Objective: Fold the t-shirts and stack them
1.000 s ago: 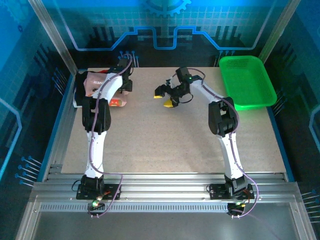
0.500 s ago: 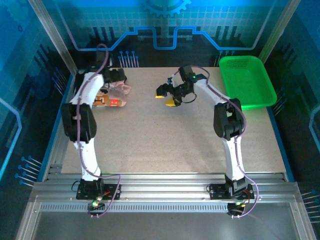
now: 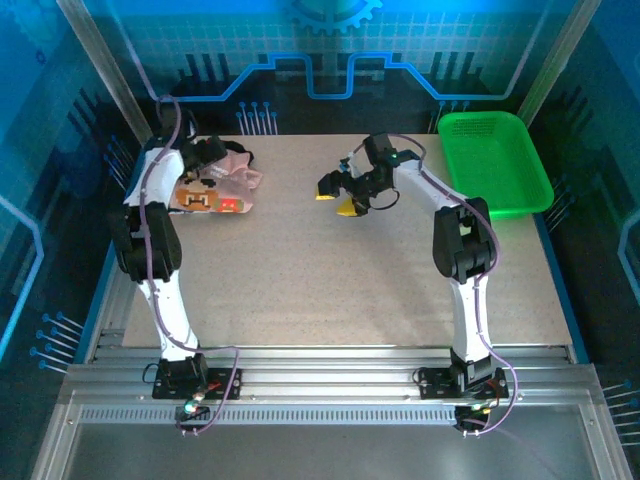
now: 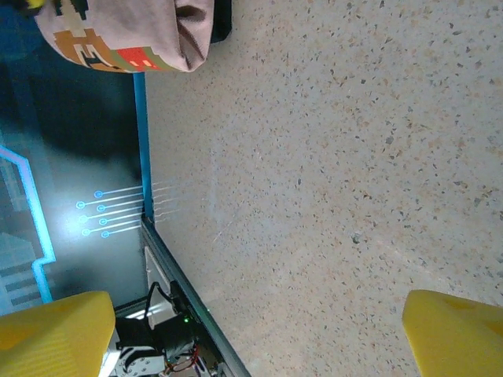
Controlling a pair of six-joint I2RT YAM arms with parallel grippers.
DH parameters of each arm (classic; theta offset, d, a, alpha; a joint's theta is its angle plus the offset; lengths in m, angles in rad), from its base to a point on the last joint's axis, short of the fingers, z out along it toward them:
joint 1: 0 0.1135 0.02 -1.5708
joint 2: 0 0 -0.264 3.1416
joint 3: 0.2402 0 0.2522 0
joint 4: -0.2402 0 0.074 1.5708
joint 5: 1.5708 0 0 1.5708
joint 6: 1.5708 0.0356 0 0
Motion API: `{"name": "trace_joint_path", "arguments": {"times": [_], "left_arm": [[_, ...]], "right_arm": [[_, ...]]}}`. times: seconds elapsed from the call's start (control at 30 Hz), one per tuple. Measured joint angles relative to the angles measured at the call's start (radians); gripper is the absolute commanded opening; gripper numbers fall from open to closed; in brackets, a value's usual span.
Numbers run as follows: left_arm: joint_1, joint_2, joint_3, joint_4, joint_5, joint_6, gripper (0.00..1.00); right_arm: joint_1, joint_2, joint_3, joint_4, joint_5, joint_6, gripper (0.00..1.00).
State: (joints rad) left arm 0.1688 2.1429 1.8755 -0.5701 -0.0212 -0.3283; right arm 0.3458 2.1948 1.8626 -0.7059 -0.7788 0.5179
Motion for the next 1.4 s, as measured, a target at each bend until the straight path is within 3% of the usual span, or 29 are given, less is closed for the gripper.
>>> {"name": "trace_joint_path", "arguments": {"times": [0.33, 0.6, 0.73, 0.87, 1.03, 1.2, 1.3, 1.4], "left_arm": [[0.101, 0.067, 0.001, 0.001, 0.035, -0.04, 0.94], [0.124, 0.062, 0.011, 0.024, 0.144, -0.085, 0.98], [0.141, -0.013, -0.019, 0.069, 0.203, -0.142, 0.99], [0.172, -0.187, -0.072, 0.138, 0.259, -0.175, 0.99], [0.198, -0.548, -0.316, 0.261, 0.253, -0.166, 0.99], [0.182, -0.912, -0.763, 0.428, 0.209, -0.164, 0.99], [0.154, -0.942, -0.959, 0.48, 0.163, -0.161, 0.99], [0.089, -0.924, -1.136, 0.575, 0.086, -0.1, 0.99]], "right_arm": [[0.0, -0.043, -0.008, -0.047, 0.001, -0.038, 0.96], [0.0, -0.06, -0.012, -0.072, 0.014, -0.049, 0.98], [-0.002, -0.089, -0.011, -0.073, 0.027, -0.056, 1.0], [-0.028, -0.174, -0.048, -0.08, 0.077, -0.087, 1.0], [-0.142, -0.395, -0.197, -0.067, 0.247, -0.157, 1.0], [-0.367, -0.705, -0.524, 0.105, 0.49, -0.198, 1.0], [-0.491, -0.791, -0.719, 0.222, 0.61, -0.193, 1.0], [-0.512, -0.808, -0.962, 0.484, 0.717, -0.226, 1.0]]}}
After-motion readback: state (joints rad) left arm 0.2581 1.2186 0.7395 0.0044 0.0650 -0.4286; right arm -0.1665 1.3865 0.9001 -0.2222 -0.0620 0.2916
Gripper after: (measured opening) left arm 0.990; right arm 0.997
